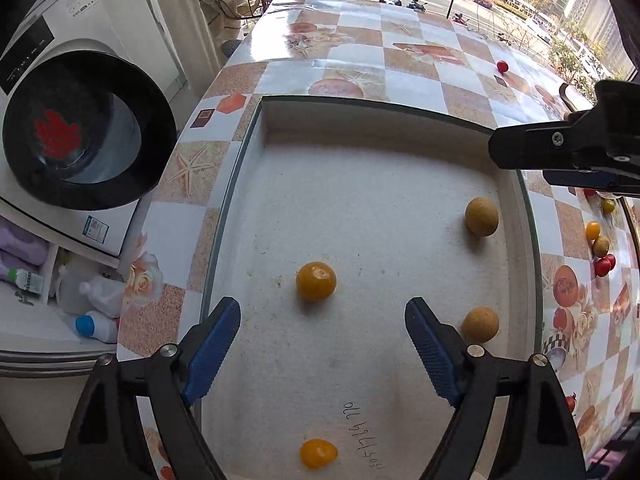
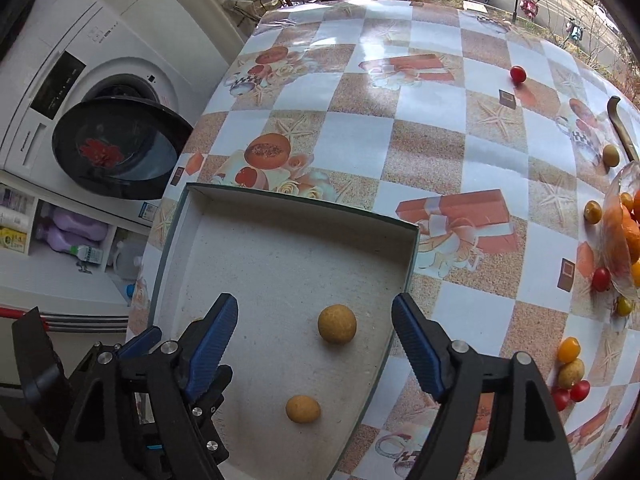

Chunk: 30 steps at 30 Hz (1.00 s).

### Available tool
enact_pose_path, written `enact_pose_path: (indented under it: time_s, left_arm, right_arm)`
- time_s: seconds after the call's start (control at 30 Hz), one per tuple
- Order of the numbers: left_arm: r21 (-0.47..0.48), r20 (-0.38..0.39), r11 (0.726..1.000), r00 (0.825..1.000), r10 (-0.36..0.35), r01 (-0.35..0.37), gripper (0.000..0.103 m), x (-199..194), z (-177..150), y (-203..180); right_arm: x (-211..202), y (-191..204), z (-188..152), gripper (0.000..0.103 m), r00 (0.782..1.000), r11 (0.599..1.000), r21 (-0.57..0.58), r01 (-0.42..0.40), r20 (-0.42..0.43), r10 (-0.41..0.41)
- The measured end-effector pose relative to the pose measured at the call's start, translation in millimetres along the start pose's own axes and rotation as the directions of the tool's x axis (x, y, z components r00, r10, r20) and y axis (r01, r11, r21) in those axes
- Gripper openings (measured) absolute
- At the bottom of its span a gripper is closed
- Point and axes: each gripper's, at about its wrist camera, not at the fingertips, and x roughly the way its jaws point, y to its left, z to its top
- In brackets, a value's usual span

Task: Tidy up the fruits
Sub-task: 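Grasp a red cherry tomato with the left tool while the right tool grasps another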

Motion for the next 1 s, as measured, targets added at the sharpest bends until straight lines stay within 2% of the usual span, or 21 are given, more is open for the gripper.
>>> enact_pose_path:
  time_s: [0.23, 0.57, 0.8, 0.87, 1.0]
  left_arm:
    - [0.098, 0.031, 0.995, 0.999, -0.022, 0.019, 0.085, -28.0, -9.4, -42.1]
    - [0.247, 0.019, 0.963, 0.993, -0.117, 0.109, 0.085, -60.3, -41.6, -125.9]
    - [0.279, -0.098, 0.939, 0.979, -0.179, 0.2, 0.085, -51.6, -73.8, -173.6]
    - [0.261, -0.138, 0.939, 0.972, -0.191, 0.222, 0.085, -43.7, -82.3, -182.8]
    - [0.21, -0.196, 0.952, 0.963, -0.183, 0.223, 0.085, -25.6, -93.4, -193.9]
  right_arm:
    - [-35.4, -59.8, -32.1, 0.082, 0.999, 0.993, 0.106, 0.044, 0.003, -0.045]
    - [-68.2, -162.0, -110.0, 0.082, 0.987, 0.95, 0.267, 0.159, -0.076, -0.144]
    - [-72.5, -198.9, -145.8, 0.082, 0.973, 0.928, 0.298, 0.225, -0.117, -0.199]
    - [-73.0, -204.5, -149.6, 0.082, 0.971, 0.927, 0.294, 0.235, -0.119, -0.209]
    - [-70.9, -209.4, -151.0, 0.082, 0.967, 0.93, 0.269, 0.252, -0.112, -0.23]
